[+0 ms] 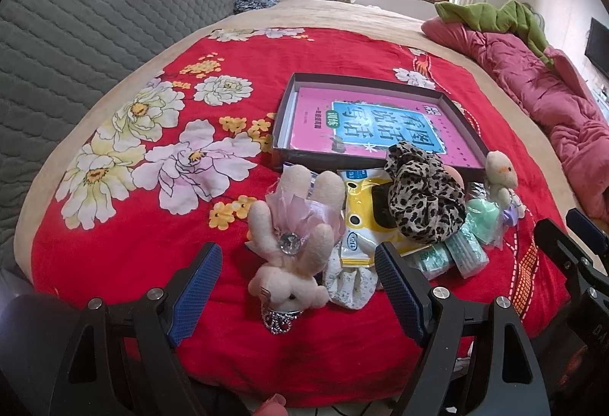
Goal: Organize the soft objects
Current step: 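Move the left tool to the pink bunny plush while the right tool reaches the cream teddy bear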
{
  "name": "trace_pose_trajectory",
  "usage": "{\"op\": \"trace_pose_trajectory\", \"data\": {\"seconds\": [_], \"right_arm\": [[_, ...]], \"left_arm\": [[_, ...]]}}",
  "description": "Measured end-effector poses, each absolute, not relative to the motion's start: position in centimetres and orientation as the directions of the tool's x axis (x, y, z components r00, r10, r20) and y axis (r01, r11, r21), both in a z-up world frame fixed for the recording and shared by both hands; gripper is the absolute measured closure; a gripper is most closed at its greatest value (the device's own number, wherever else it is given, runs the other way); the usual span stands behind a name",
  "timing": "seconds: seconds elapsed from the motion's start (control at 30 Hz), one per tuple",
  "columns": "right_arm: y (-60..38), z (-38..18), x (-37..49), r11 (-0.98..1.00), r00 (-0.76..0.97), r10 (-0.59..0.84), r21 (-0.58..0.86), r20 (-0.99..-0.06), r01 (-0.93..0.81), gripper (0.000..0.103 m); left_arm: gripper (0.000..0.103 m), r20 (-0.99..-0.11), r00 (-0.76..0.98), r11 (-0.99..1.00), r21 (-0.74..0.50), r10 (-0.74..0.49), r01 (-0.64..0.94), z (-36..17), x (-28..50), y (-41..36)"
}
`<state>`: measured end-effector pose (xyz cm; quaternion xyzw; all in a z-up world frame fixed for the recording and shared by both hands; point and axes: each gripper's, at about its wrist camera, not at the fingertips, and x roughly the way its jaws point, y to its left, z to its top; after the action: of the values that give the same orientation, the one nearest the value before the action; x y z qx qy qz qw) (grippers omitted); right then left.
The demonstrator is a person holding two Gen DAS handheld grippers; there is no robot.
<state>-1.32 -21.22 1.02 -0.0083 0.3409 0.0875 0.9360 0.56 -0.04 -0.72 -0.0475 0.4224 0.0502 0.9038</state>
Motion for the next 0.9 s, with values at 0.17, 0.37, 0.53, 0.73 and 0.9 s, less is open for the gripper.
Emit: {"op": "trace_pose_trajectory", "data": {"seconds": [0.17, 0.37, 0.53, 0.73, 0.9], "right_arm": [[-21.4, 1.0, -1.3, 0.985, 0.753, 0.159, 0.049, -0.638, -0.167, 0.022], [-21.7, 1.3, -0.9, 0.984, 0.761, 0.161, 0.049, -0.628, -0.168, 0.022], [-22.2, 1.4, -0.2, 0.984, 0.771, 0.160, 0.038, -0.617, -0.174, 0.022], [-23.2, 1.5, 1.0, 0.985, 0.781, 0.143, 0.014, -0.608, -0.170, 0.021], [-24.7, 0.7, 3.0, 0.985, 0.754, 0.141, 0.014, -0.641, -0.172, 0.021]], "left_arm": [[0.020, -0.775, 0.630, 0.987, -0.067, 0.041, -0.147, -1.1, 0.8, 0.6], [0.020, -0.784, 0.620, 0.983, -0.093, 0.024, -0.156, -1.7, 1.2, 1.5], [0.020, -0.794, 0.608, 0.981, -0.127, -0.009, -0.150, -2.5, 2.0, 2.2], [0.020, -0.794, 0.608, 0.976, -0.152, -0.025, -0.157, -3.1, 3.1, 3.1], [0.020, -0.806, 0.591, 0.974, -0.164, -0.040, -0.158, -4.0, 4.0, 3.2]]}}
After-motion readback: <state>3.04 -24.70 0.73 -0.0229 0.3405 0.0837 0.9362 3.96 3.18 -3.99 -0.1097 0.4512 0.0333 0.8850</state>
